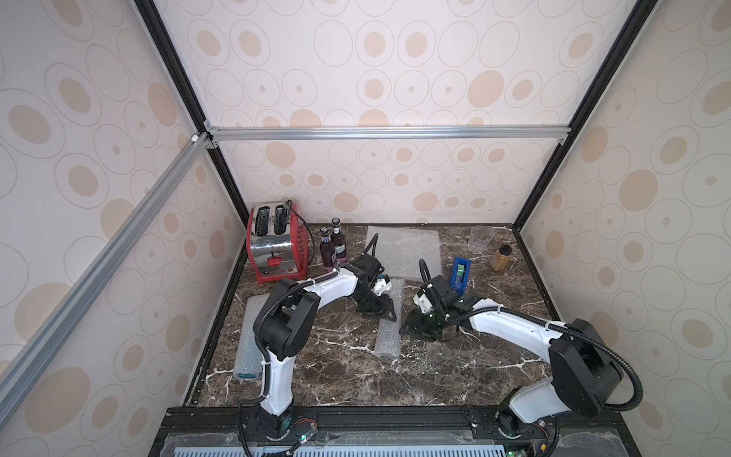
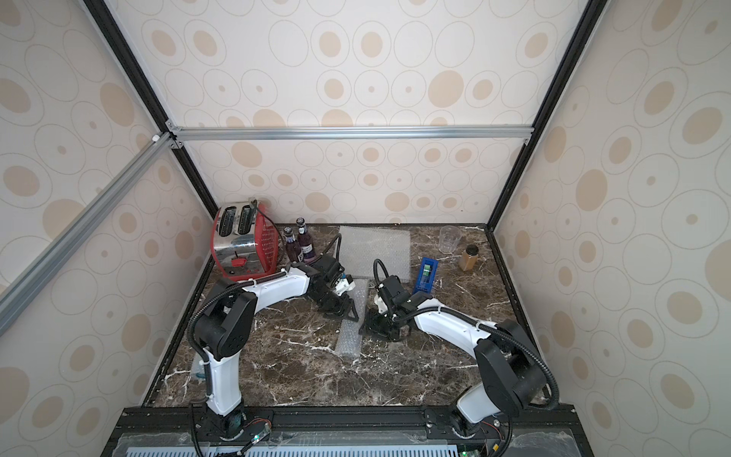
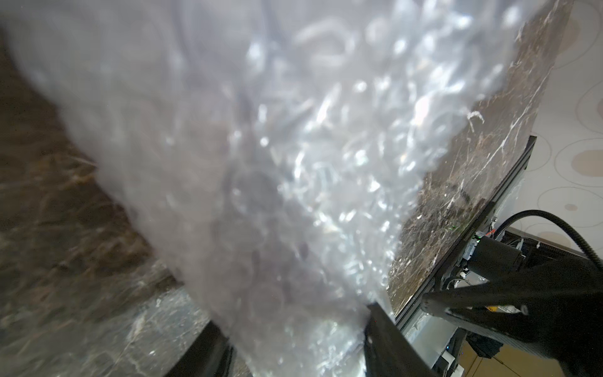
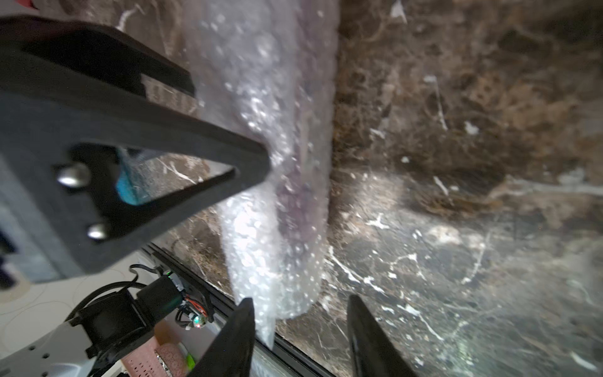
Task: Wrap wine bottles in bubble wrap
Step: Wrap the wine bottle in bubble wrap.
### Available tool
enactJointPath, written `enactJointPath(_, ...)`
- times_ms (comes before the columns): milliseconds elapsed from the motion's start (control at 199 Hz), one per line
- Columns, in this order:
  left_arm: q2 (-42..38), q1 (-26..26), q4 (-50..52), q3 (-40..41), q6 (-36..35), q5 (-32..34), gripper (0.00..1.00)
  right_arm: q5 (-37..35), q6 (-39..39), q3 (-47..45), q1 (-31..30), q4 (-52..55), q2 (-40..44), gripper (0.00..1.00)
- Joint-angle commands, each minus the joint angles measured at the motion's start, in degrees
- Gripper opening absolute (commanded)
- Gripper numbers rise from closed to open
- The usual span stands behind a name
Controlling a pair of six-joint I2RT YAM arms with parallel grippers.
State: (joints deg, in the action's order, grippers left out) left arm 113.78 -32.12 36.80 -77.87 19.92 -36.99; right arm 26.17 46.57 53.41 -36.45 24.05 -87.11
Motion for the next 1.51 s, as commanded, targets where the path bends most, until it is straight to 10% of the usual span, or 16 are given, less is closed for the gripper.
enactJointPath(0, 3.32, 1.04, 3.52, 0.80, -0.85, 8.34, 0.58, 3.33, -1.89, 2.94, -0.10, -1.95, -4.64, 0.50)
enactJointPath(397, 1.27, 1.62, 2.70, 0.96, 1.01, 5.61, 0.63, 6.06, -4.36, 4.76, -0.11, -6.56, -12.18, 0.25)
enactJointPath(989, 5.67, 2.21, 8.44, -9.58, 0.89, 3.31, 0.79, 4.85, -6.22, 8.24, -0.05, -3.36, -15.19, 0.25)
enactJointPath(1260, 8.24, 2.32, 10.51, -11.50, 0.11, 5.53, 0.65, 4.25, -7.34, 9.42, -0.03, -1.08, -15.11, 0.25)
enactJointPath(1501, 4.55, 4.32, 5.26, -2.58, 1.06, 4.99, 0.62, 0.63, -10.13, 10.50, 1.32, 6.01, -7.88, 0.46)
